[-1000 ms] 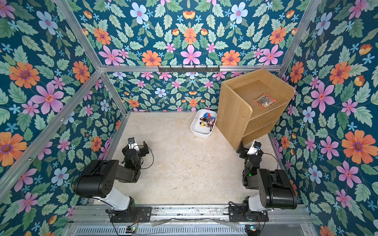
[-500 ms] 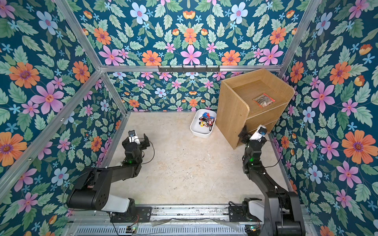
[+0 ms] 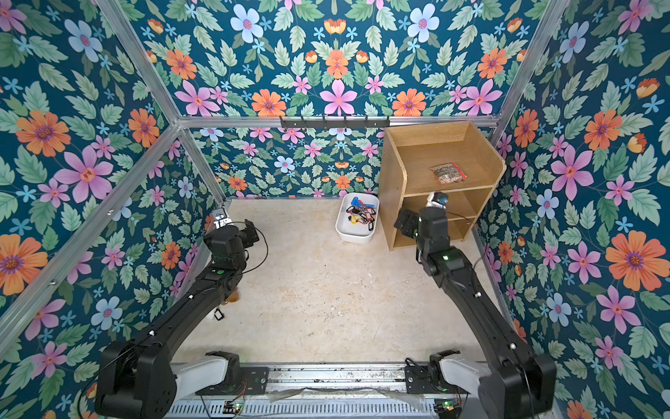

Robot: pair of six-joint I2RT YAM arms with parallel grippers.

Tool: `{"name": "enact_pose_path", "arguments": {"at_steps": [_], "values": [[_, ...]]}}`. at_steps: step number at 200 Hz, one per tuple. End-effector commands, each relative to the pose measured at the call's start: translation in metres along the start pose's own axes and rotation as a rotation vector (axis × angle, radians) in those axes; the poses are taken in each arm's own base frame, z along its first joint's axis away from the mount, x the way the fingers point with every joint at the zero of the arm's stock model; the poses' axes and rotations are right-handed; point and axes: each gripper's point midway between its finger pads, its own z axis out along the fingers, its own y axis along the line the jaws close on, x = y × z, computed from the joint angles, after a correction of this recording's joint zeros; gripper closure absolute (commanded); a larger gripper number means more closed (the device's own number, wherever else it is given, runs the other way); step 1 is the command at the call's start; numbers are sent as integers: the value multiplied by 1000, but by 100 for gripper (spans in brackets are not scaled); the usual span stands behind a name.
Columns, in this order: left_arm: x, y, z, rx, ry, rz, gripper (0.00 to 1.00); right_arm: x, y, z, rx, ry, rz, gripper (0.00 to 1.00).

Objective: Take the keys out of the storage box
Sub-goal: Move the storage box to the center of the board.

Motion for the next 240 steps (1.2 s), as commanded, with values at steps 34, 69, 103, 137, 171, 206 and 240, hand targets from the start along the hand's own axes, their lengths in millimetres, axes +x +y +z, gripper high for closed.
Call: {"name": "enact_pose_path", "arguments": {"at_steps": [34,69,103,137,171,206,240], "values": [[-8,-22,-10,95,17,-18,1,29,-20,-42,28,65,85,20],[-12,-28,-13,134,20,-38,1,62,33,-24,-46,237,41,22],[-10,-31,-13,151,24,-38,1,102,78,11,-42,375,16,23],[-5,-37,-11,173,42,-41,1,136,99,48,-18,454,42,26],[0,-42,-11,200,60,-50,1,159,101,86,63,502,3,26],[7,-46,-9,208,127,-66,1,171,94,125,141,556,-16,29],[23,-59,-7,252,232,-68,1,169,71,148,225,586,-8,29]]}}
